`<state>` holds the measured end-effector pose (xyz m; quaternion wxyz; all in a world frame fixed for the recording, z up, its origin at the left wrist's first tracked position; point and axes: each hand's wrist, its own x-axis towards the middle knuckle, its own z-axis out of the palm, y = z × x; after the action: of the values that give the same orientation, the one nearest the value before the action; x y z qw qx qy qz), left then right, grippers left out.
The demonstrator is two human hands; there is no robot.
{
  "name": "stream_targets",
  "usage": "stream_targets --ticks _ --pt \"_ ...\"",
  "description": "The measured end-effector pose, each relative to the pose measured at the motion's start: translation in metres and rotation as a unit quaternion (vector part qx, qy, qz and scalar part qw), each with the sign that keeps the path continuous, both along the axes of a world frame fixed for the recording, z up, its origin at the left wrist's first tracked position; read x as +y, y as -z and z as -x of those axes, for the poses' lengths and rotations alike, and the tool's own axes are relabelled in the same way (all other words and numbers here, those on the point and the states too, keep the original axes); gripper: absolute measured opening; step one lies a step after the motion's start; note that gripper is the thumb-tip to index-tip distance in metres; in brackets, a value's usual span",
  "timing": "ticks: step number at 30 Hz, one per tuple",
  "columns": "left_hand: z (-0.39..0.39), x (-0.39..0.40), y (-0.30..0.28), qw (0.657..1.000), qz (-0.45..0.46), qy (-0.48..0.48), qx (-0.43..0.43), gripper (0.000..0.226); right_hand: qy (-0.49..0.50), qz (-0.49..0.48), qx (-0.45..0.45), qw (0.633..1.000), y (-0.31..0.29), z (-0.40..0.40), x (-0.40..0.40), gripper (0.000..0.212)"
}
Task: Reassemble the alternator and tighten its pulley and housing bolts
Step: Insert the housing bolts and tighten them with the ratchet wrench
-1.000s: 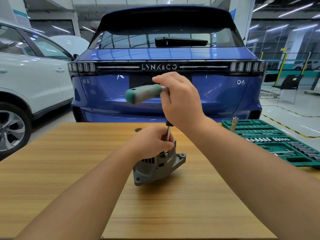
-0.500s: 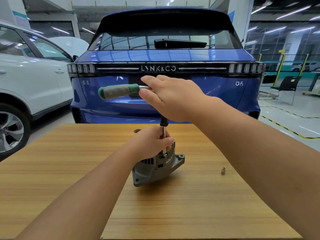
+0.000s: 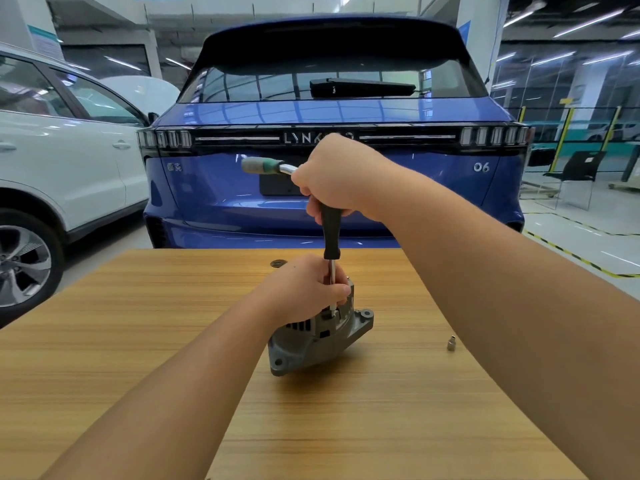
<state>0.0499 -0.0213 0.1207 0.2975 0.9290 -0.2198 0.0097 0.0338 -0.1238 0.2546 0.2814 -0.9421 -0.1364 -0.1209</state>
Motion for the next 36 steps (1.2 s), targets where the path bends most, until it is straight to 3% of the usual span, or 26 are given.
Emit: stream_targets --ticks 2,4,7,10,12,13,15,16,18,22,25,28,30,33,36 --pt "-0.002 0.0 0.001 1.0 0.001 -0.001 0.002 0.014 0.014 -0.198 0.111 0.974 0.0 0.004 0.005 0.02" --pt "-0.003 0.0 0.001 1.0 0.001 -0.003 0.006 0.013 -0.002 -0.371 0.172 0.912 0.007 0.008 0.005 0.015" --pt "-0.005 0.0 0.001 1.0 0.001 -0.009 0.008 0.012 -0.031 -0.531 0.214 0.819 0.019 0.005 0.001 0.012" --pt "-0.005 -0.002 0.001 1.0 -0.012 -0.018 0.005 0.014 -0.002 -0.664 0.182 0.725 0.033 -0.002 0.0 0.01" --pt "-0.004 -0.003 0.001 1.0 -0.019 -0.024 0.002 0.016 -0.018 -0.685 0.075 0.724 0.048 -0.003 0.002 0.004" --pt "-0.003 -0.003 0.0 1.0 -0.02 -0.022 0.002 0.016 -0.035 -0.652 -0.021 0.758 0.058 -0.003 0.002 0.004" --pt "-0.002 -0.003 -0.001 1.0 -0.015 -0.011 0.002 0.011 -0.053 -0.474 -0.262 0.839 0.075 -0.003 -0.003 0.015" --pt "-0.001 -0.003 -0.001 1.0 -0.012 -0.006 0.0 0.01 -0.061 -0.363 -0.359 0.858 0.08 -0.006 -0.007 0.02" --pt "0.0 -0.002 -0.002 1.0 -0.012 -0.005 -0.005 0.011 -0.064 -0.191 -0.446 0.872 0.085 -0.013 -0.014 0.025" --pt "0.001 -0.003 -0.001 1.0 -0.006 -0.017 -0.003 0.011 -0.054 -0.094 -0.433 0.895 0.081 -0.015 -0.019 0.023" --pt "0.003 -0.002 -0.002 1.0 0.004 -0.012 -0.001 0.014 -0.083 -0.073 -0.407 0.907 0.08 -0.014 -0.027 0.047" --pt "0.006 -0.002 -0.003 1.0 0.004 -0.016 -0.002 0.027 -0.14 -0.091 -0.43 0.887 0.08 -0.008 -0.029 0.059" --pt "0.008 -0.003 -0.004 1.0 -0.001 -0.024 -0.002 0.033 -0.14 -0.084 -0.449 0.879 0.079 -0.004 -0.023 0.053" --pt "0.011 -0.003 -0.006 1.0 0.007 -0.021 0.001 0.031 -0.083 0.003 -0.436 0.896 0.068 0.001 -0.015 0.038" --pt "0.014 -0.003 -0.008 1.0 0.01 -0.017 0.009 0.02 0.024 0.141 -0.363 0.921 0.047 0.001 -0.013 0.037"
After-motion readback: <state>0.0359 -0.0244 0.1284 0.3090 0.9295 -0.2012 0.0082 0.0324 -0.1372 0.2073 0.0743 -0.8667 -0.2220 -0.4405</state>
